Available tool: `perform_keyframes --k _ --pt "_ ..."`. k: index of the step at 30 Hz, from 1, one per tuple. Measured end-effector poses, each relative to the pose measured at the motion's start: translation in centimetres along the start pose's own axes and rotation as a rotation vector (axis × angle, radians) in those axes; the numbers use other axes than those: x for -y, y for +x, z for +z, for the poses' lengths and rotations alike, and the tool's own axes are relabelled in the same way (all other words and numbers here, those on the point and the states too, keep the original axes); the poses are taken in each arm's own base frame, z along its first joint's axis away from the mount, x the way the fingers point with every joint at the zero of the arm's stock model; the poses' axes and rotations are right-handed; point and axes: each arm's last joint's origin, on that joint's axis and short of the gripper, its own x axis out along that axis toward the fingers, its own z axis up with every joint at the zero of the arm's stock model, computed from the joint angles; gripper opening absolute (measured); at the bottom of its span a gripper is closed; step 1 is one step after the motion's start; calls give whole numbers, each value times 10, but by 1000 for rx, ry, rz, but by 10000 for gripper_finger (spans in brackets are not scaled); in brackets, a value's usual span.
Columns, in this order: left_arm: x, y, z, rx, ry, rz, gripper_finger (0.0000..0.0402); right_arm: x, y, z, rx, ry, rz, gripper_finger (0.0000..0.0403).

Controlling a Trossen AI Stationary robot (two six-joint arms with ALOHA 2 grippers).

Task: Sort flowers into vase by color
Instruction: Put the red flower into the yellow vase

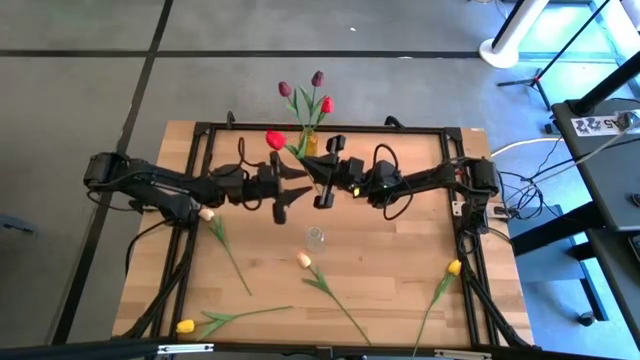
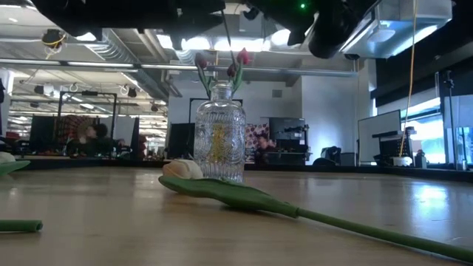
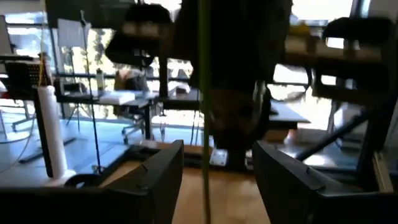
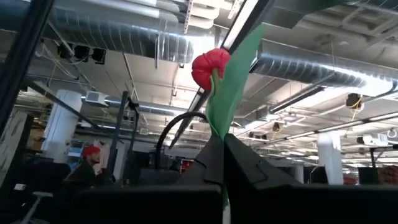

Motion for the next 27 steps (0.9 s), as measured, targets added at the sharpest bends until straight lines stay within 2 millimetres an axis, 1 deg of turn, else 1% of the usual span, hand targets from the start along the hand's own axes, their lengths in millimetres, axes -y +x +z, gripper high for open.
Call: perform_keyframes --k 3,6,8,12,13,16,19,21,24,27 --pt "-3 0 2 23 -9 9 173 0 2 1 4 20 3 1" --pt "-6 1 3 34 -28 -3 142 0 7 0 -27 43 7 1" --pt "-8 1 3 27 -50 5 108 -2 9 -2 -63 51 14 1" --pt "-7 1 3 26 -55 10 21 -7 12 -4 -97 57 23 12" --pt "-7 1 1 15 -54 16 12 -8 11 -5 -111 58 14 20" --pt "-6 -1 -3 -44 -37 79 7 -12 11 -9 -165 52 -6 51" --pt "-2 -8 -5 -120 10 150 5 -13 10 -13 -209 51 -18 95" --pt "0 -14 -4 -175 41 187 4 -13 10 -13 -275 70 -18 127" --pt "-1 -24 -2 -236 67 230 3 -11 12 -4 -396 93 -12 173" --pt "-3 -33 -3 -310 101 273 2 -9 10 8 -534 103 -6 210"
